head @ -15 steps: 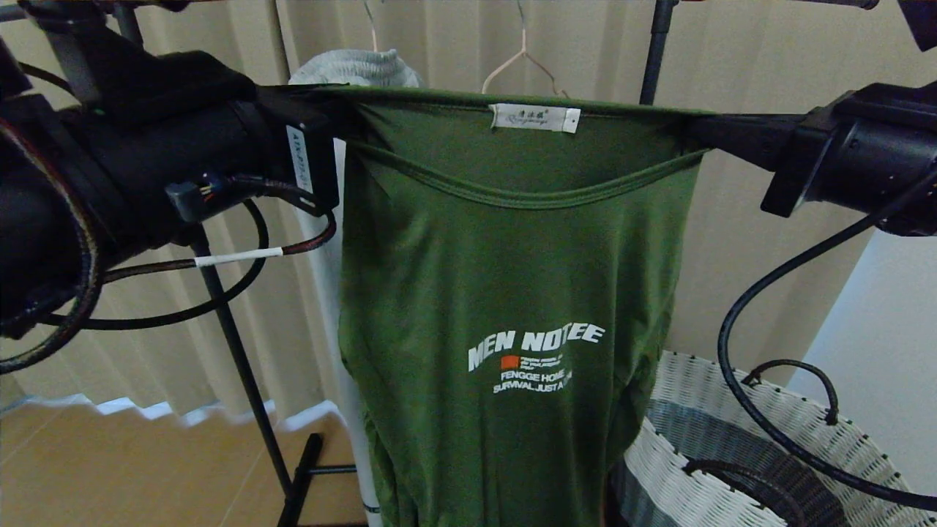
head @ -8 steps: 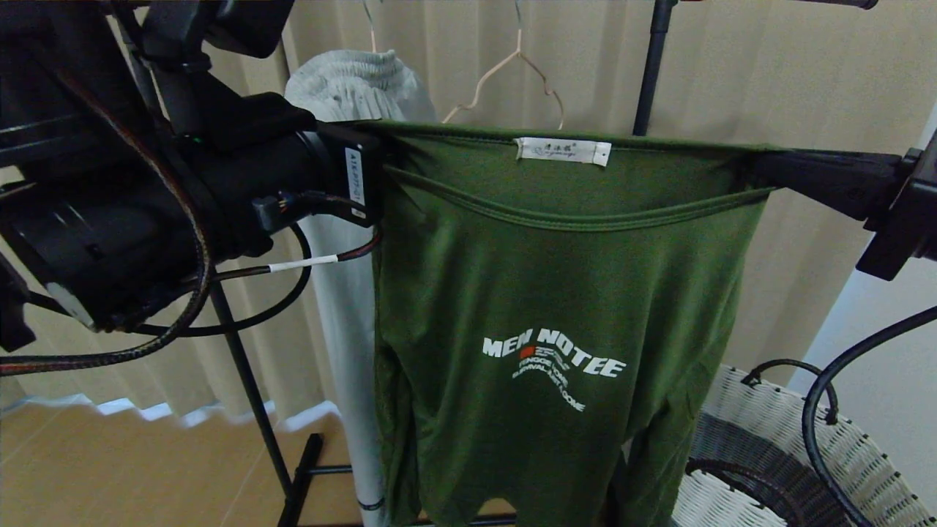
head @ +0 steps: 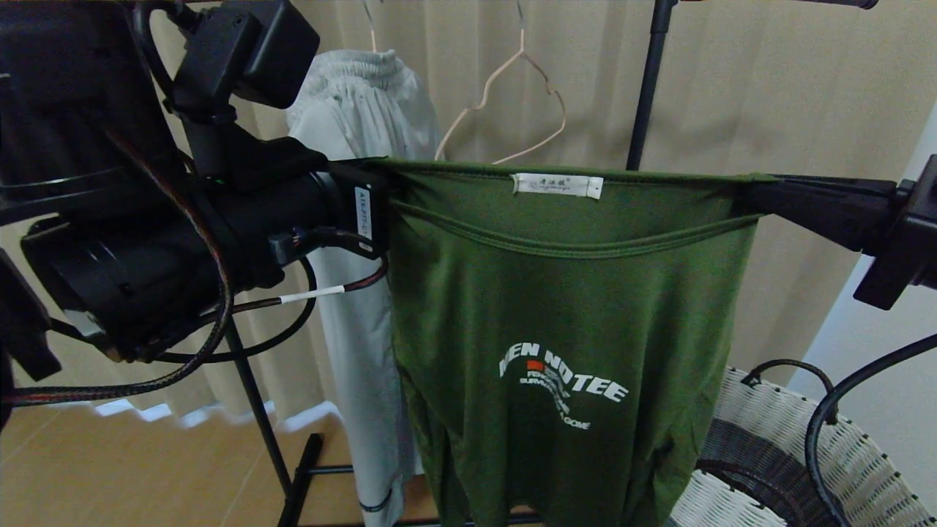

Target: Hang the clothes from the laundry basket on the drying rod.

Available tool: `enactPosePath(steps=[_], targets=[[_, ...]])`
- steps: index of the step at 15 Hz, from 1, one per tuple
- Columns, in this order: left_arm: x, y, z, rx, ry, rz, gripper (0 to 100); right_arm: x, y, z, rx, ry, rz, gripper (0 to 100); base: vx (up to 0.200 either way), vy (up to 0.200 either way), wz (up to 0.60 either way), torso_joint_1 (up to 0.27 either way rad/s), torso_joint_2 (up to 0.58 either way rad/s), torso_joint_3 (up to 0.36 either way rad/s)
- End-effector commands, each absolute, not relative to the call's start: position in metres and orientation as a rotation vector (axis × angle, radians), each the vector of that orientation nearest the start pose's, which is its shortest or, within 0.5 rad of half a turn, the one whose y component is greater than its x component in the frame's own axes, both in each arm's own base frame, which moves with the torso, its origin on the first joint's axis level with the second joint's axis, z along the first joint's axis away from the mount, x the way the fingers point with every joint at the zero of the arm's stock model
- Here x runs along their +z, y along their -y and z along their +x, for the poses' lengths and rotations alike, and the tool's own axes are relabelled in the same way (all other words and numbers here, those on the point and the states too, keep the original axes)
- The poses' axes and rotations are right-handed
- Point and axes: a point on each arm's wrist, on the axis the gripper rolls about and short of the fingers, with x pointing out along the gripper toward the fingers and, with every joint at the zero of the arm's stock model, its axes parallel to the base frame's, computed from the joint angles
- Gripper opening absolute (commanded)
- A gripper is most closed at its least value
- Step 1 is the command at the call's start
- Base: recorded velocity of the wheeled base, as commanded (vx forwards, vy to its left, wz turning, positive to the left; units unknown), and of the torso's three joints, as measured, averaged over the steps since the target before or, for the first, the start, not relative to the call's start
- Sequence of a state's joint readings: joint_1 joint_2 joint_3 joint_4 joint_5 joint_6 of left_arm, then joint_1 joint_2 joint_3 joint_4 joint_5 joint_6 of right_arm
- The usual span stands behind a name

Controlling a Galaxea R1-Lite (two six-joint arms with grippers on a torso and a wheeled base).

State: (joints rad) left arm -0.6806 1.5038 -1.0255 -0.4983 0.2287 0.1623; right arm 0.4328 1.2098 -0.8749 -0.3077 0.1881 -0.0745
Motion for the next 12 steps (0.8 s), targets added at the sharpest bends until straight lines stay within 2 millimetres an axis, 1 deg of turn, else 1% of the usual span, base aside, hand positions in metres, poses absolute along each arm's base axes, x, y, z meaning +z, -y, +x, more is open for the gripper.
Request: enactPosePath(steps=[1, 3, 5, 6, 11, 12], targets=[[0.286, 0.165, 0.214, -0.441, 0.046, 0.15, 0, 0.289, -0.082, 0.167, 0.627, -0.014, -0.077, 100, 0.0, 0.0, 0.0, 0.0, 0.0, 0.0], [0.28, 0.156, 0.218, -0.38, 0.025, 0.159, 0, 0.281, -0.082, 0.165, 0.629, -0.039, -0.077, 100, 0.0, 0.0, 0.0, 0.0, 0.0, 0.0], [0.273, 0.147, 0.222, -0.272, -0.006, 0.173, 0, 0.278, -0.078, 0.157, 0.635, -0.021, -0.075, 100, 0.0, 0.0, 0.0, 0.0, 0.0, 0.0], [0.271, 0.144, 0.223, -0.244, -0.013, 0.174, 0, 0.276, -0.078, 0.157, 0.635, -0.024, -0.075, 100, 0.0, 0.0, 0.0, 0.0, 0.0, 0.0], [0.265, 0.141, 0.222, -0.235, -0.032, 0.185, 0, 0.266, -0.076, 0.152, 0.631, -0.053, -0.08, 100, 0.0, 0.0, 0.0, 0.0, 0.0, 0.0], [0.265, 0.137, 0.218, -0.232, -0.029, 0.185, 0, 0.26, -0.073, 0.15, 0.619, -0.068, -0.085, 100, 0.0, 0.0, 0.0, 0.0, 0.0, 0.0]])
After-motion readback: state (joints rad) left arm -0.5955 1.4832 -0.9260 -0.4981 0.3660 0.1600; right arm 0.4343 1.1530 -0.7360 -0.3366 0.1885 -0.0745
